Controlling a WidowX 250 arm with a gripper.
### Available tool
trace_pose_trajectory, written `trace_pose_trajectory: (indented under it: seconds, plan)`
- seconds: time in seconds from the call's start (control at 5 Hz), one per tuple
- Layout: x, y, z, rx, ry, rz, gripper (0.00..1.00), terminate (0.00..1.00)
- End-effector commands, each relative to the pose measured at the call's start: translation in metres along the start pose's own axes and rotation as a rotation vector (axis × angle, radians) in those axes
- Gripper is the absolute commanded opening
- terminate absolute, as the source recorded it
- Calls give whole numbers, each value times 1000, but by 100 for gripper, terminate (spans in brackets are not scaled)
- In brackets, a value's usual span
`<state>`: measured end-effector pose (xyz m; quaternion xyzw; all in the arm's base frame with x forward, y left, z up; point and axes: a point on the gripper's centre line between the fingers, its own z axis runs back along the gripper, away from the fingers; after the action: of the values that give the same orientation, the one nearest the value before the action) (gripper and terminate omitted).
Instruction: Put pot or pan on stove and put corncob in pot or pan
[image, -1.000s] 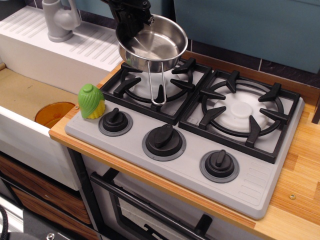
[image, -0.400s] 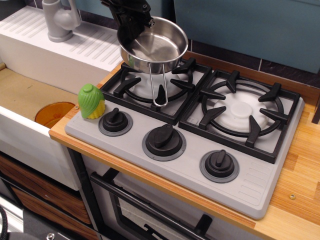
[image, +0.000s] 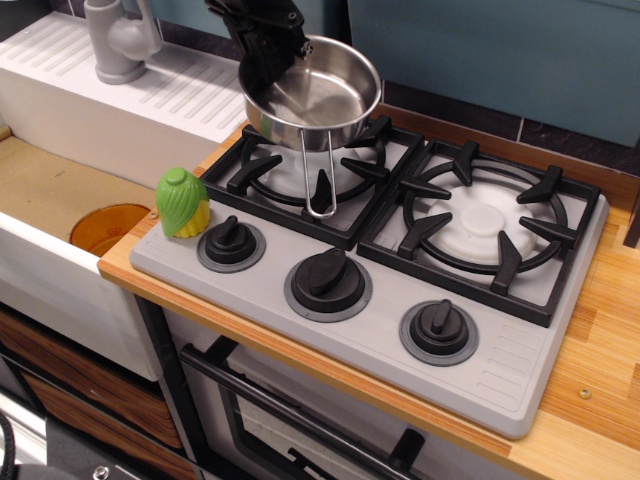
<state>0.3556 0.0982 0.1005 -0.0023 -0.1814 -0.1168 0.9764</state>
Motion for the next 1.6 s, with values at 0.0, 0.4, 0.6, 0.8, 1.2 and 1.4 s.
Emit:
trace_pose_trajectory:
  seconds: [0.0,0.4,0.6,0.8,1.2,1.4]
  plan:
    - [3,1,16,-8,-32,-15,100,0]
    - [-2,-3,21,-8,-26,-15,100,0]
    - [-3,-5,31,4,-3,-14,100,0]
    - [-11,-4,44,54,42,-21,100,0]
    - [-34,-8,47,120,112,-31,100,0]
    - [-34,-8,47,120,112,-31,100,0]
